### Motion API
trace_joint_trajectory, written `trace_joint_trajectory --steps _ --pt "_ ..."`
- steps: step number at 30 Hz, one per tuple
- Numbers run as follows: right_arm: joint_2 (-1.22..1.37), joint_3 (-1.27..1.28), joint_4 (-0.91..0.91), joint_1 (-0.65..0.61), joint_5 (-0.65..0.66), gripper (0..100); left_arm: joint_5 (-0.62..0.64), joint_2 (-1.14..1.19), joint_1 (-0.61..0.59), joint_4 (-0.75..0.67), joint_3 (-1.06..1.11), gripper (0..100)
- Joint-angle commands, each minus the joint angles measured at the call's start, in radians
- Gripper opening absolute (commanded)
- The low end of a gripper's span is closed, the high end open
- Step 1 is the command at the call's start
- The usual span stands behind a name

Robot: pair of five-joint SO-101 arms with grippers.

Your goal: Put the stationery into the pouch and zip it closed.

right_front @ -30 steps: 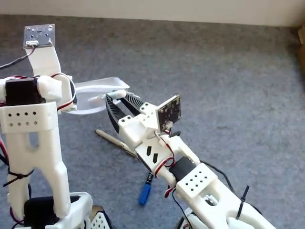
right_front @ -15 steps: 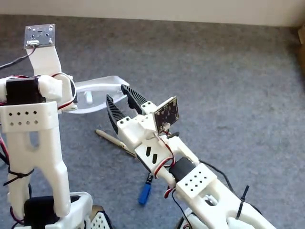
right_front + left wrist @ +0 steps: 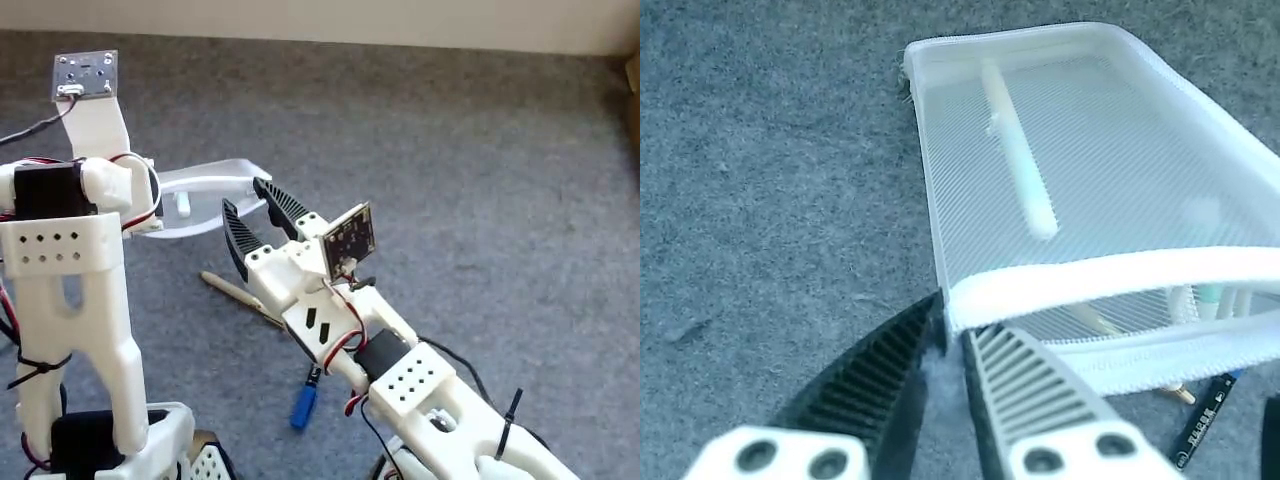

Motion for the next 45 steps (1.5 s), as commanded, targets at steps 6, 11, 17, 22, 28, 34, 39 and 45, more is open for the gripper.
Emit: trace_joint_trajectory --steps 6,11,17,22,28,34,39,45 --pt "-0.147 0.028 0.062 -0.068 0.018 16.3 0.011 0.018 0.004 -0.012 0.005 1" --pt "-0.259 0.027 0.194 -0.064 0.018 16.3 0.011 0.010 -0.033 -0.008 -0.004 1" --pt "-0.289 0.027 0.309 -0.104 0.020 16.3 0.011 0.010 -0.053 -0.011 -0.004 1" --pt "-0.289 0.027 0.348 -0.134 0.020 16.4 0.012 0.010 -0.054 -0.011 -0.007 1" --pt "-0.288 0.027 0.363 -0.130 0.058 16.5 0.097 0.008 -0.117 -0.015 -0.036 1" --pt "-0.288 0.027 0.363 -0.130 0.087 16.5 0.130 0.008 -0.213 -0.015 -0.079 1" --pt "-0.286 0.025 0.364 -0.077 0.091 16.5 0.133 -0.001 -0.255 -0.015 -0.084 1" --pt "-0.236 -0.150 0.596 0.016 0.083 16.3 0.158 -0.124 -0.294 -0.012 -0.061 1"
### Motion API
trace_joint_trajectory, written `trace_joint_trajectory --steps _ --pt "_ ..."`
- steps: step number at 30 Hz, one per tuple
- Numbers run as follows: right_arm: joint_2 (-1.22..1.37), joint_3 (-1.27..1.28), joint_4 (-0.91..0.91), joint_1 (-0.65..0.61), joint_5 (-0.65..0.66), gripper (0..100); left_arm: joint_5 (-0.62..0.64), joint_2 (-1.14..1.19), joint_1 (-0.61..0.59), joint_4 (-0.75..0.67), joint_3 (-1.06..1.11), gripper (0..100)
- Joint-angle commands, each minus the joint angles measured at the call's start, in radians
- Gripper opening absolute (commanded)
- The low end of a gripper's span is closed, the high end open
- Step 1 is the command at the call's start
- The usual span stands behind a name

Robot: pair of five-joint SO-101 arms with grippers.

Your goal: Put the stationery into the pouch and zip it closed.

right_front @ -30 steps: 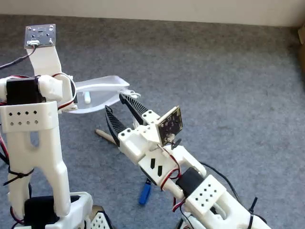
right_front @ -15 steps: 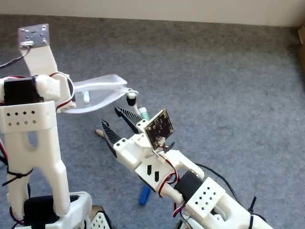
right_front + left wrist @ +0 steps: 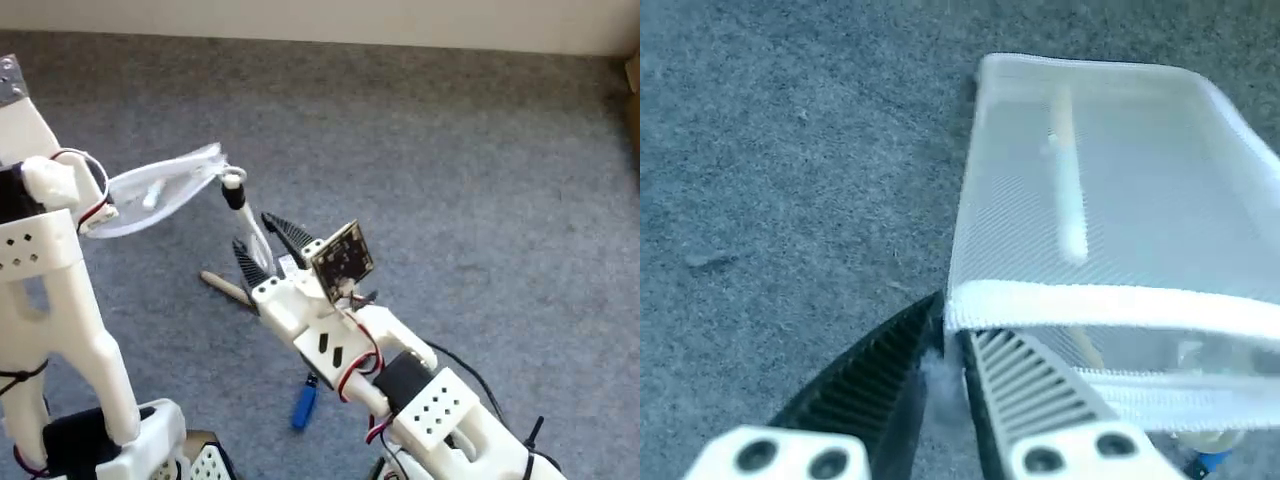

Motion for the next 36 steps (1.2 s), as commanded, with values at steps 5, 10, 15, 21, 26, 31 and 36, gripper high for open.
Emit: trace_joint_trajectory --steps 5,10,15,21,26,31,36 --pt "0.240 -0.404 0.409 0.065 0.006 16.3 0.014 -0.196 -0.030 -0.069 0.108 1" --pt "0.481 -0.562 0.496 0.120 0.006 16.3 0.012 -0.248 -0.030 -0.150 0.229 1" --pt "0.657 -0.633 0.509 0.147 0.006 16.3 0.011 -0.255 -0.030 -0.163 0.251 1" --pt "0.771 -0.685 0.509 0.156 0.006 16.3 0.009 -0.255 -0.030 -0.161 0.252 1" --pt "0.845 -0.727 0.509 0.199 0.006 16.3 -0.021 -0.260 -0.030 -0.155 0.252 1" --pt "0.958 -0.780 0.509 0.208 0.006 16.3 -0.023 -0.260 -0.030 -0.153 0.254 1" --pt "1.063 -0.840 0.510 0.220 0.006 16.3 -0.025 -0.260 -0.030 -0.153 0.254 1"
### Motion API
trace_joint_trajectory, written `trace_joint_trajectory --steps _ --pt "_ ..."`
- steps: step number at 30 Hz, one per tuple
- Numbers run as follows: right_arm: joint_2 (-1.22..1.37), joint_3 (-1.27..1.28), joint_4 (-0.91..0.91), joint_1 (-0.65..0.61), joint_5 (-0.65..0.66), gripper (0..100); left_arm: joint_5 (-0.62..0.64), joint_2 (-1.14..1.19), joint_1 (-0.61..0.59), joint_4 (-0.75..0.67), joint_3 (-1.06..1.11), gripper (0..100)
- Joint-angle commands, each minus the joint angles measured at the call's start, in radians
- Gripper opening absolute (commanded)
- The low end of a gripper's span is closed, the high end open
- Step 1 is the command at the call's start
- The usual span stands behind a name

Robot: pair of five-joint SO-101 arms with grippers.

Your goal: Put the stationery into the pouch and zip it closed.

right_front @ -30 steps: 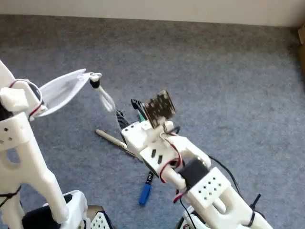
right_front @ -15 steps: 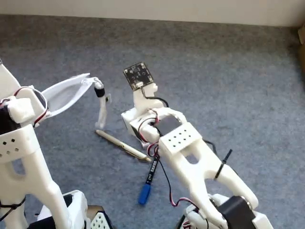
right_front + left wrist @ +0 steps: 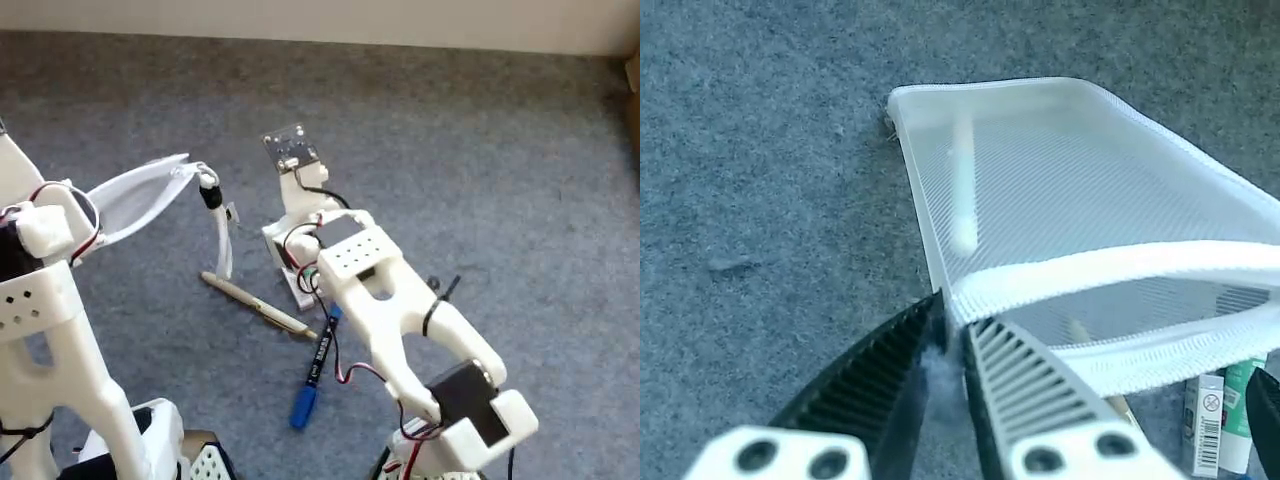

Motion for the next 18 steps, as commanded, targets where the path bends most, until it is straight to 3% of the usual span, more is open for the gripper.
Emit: trace_joint_trajectory --steps 1,18 --pt "0.027 -0.096 0.007 0.035 0.005 16.3 -0.011 -0.027 -0.008 -0.020 -0.005 1" --pt "0.182 -0.148 0.007 0.051 0.011 16.2 -0.011 -0.027 -0.008 -0.025 0.015 1"
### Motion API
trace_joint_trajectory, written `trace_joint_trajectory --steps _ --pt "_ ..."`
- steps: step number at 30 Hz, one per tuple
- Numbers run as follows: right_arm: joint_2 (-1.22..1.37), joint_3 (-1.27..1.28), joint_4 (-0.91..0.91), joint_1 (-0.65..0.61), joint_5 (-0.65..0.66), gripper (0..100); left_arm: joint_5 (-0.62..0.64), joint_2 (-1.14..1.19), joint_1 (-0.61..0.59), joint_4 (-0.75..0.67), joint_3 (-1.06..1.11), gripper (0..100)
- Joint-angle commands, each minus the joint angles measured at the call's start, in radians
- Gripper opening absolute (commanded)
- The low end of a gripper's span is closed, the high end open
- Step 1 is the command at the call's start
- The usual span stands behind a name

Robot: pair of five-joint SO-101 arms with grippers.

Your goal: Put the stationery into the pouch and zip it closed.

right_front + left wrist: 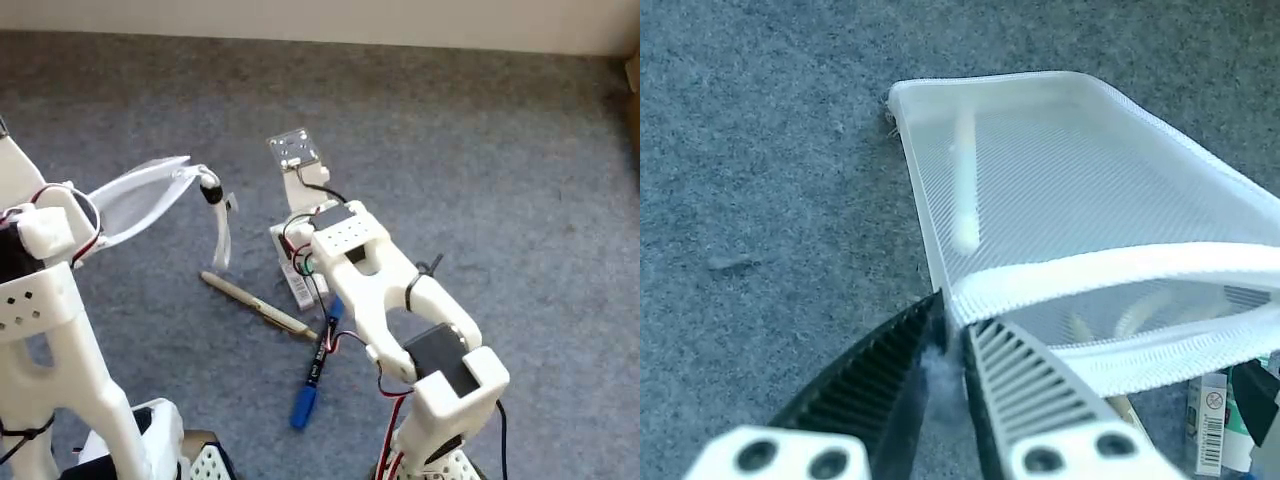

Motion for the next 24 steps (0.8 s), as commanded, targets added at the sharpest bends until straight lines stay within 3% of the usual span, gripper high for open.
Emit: trace_joint_trajectory --steps 1,12,16,19,24 --pt "-0.010 -0.061 0.007 0.008 0.011 16.2 -0.009 -0.021 -0.008 -0.020 -0.004 1" --pt "0.096 -0.127 0.007 0.012 0.011 16.0 -0.009 -0.021 -0.008 -0.015 -0.001 1" --pt "0.117 -0.153 0.007 0.012 0.021 7.0 -0.011 -0.022 -0.008 -0.023 0.022 1" --pt "0.114 -0.148 0.007 0.012 0.109 0.2 -0.011 -0.022 -0.008 -0.023 0.024 1" --pt "0.110 -0.163 0.096 0.005 0.114 0.5 -0.011 -0.022 -0.008 -0.023 0.024 1"
